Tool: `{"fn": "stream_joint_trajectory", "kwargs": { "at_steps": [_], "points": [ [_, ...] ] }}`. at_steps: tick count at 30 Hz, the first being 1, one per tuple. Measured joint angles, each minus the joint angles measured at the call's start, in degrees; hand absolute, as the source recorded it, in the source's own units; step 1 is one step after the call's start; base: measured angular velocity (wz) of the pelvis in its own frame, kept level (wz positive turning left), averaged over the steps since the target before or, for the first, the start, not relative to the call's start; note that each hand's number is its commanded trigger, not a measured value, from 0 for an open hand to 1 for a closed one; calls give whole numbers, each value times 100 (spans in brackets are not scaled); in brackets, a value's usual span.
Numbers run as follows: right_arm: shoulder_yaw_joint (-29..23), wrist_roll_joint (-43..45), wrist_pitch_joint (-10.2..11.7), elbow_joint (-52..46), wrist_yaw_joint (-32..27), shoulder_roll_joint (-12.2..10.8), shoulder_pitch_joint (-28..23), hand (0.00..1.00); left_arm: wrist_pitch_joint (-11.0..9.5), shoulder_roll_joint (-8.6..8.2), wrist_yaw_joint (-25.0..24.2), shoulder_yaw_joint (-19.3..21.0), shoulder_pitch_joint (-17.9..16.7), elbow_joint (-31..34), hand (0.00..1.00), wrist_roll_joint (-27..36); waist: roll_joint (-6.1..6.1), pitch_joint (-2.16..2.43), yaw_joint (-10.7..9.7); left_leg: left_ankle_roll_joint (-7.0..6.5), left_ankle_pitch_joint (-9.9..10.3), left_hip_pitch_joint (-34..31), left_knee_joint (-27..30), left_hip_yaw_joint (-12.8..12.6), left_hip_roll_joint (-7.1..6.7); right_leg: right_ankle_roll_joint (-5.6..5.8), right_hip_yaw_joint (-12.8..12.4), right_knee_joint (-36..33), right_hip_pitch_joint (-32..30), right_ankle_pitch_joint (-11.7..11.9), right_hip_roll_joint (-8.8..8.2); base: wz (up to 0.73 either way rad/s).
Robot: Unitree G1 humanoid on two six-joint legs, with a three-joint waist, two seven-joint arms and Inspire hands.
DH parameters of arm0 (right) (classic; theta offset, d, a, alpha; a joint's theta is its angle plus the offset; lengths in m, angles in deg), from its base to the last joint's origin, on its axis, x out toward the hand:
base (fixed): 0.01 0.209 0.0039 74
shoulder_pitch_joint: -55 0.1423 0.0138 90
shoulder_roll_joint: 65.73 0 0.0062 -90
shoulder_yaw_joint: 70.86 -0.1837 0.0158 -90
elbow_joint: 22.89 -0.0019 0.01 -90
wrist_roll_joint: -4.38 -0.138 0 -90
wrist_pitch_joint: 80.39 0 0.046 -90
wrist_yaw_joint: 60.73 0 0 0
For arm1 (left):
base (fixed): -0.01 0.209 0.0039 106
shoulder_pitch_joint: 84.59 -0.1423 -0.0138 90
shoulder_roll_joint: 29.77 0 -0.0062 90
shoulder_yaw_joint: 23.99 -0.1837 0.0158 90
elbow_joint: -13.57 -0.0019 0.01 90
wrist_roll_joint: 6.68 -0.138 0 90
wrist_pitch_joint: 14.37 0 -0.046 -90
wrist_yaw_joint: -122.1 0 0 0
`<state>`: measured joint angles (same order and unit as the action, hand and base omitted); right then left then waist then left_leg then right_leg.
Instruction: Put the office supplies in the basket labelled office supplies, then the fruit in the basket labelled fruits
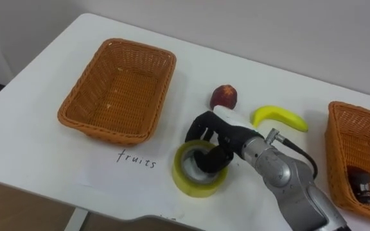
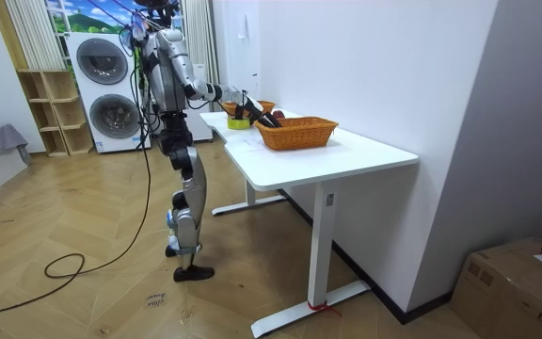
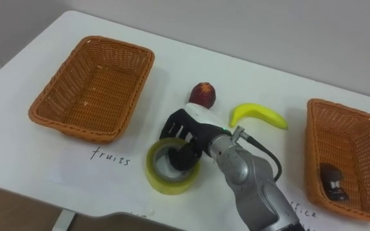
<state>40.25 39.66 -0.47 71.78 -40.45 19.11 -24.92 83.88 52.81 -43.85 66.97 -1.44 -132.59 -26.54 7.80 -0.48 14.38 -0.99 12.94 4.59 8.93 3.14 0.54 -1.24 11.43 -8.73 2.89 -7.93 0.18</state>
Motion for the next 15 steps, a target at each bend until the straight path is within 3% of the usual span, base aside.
{"fn": "stream_joint_trajectory", "kwargs": {
  "at_steps": [15],
  "points": [
    [-69,-181,-1,-60,3,22,-2,100,-82,-17,53,-12,-42,227,0,14,-6,-5,-67,-1,-1,2,-8,3,-1,0,-19,0,-3,0,-1,0]
  ]
}}
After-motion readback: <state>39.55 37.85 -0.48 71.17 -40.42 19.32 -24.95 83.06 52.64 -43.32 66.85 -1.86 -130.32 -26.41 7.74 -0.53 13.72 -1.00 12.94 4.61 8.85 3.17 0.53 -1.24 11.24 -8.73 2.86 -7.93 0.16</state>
